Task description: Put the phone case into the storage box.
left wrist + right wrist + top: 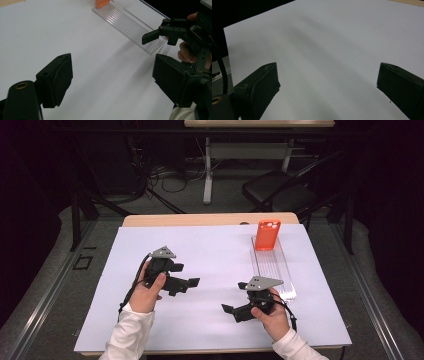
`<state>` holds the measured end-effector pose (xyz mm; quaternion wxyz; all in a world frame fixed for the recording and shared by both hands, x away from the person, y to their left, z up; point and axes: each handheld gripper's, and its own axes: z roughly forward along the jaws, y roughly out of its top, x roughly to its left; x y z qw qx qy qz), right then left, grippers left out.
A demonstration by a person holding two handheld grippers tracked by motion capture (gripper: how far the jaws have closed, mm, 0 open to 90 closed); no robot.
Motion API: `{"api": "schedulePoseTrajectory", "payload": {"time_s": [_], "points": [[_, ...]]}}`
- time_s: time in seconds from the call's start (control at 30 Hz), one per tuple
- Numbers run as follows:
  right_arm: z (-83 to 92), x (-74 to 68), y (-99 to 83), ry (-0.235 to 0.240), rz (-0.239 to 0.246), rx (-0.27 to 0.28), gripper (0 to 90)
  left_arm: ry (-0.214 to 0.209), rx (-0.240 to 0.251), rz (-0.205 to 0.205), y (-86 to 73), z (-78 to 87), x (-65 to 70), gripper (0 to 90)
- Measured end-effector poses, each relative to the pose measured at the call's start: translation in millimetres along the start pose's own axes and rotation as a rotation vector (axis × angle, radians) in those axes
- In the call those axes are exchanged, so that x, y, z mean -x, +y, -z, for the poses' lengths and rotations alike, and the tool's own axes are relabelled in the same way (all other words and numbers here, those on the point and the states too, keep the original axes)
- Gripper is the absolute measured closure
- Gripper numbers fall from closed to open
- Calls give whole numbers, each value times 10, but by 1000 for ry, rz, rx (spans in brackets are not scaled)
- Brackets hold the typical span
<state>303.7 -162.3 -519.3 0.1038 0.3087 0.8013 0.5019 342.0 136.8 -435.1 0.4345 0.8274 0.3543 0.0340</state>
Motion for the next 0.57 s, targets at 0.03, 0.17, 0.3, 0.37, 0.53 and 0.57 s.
{"api": "schedulePoseTrajectory", "payload": {"time_s": [0.03, 0.17, 0.3, 0.37, 0.53, 0.57], "points": [[1, -2, 1, -1, 1, -5, 36, 0, 0, 0, 0, 1, -2, 171], [-6, -2, -3, -2, -1, -10, 37, -1, 0, 5, 0, 3, -4, 172], [-11, 11, -7, 1, -3, -15, 38, 3, 1, 7, 0, -7, -19, 171], [-12, 17, -11, 5, -9, -17, 39, 1, 0, 9, 4, -6, -24, 172], [3, 12, -6, 8, 0, -11, 53, 1, 6, 12, 8, 4, -38, 172], [2, 7, -4, 8, 3, -7, 53, 2, 8, 11, 9, 8, -43, 171]]}}
